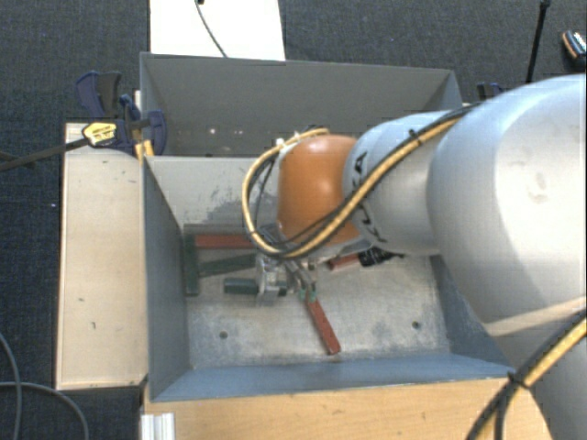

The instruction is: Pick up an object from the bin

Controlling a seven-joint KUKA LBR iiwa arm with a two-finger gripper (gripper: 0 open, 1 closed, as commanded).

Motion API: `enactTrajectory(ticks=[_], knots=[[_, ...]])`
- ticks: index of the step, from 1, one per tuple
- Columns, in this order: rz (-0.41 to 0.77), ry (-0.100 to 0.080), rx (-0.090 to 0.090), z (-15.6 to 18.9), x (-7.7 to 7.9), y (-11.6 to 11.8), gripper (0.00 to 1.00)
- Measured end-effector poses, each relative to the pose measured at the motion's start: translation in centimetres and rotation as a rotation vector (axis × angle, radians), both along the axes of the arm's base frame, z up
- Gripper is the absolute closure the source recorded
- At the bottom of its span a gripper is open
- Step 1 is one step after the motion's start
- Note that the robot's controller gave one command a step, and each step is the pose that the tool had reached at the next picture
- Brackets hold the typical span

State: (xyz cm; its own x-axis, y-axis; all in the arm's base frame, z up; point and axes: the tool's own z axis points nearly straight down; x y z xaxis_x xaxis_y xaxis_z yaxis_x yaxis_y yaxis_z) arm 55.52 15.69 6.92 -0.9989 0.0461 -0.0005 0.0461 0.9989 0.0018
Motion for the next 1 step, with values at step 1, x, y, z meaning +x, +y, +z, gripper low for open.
enactTrajectory(ticks=[1], knots=[[-0.003,-0.004,0.001,1.69,0.12,0.00,1.00]])
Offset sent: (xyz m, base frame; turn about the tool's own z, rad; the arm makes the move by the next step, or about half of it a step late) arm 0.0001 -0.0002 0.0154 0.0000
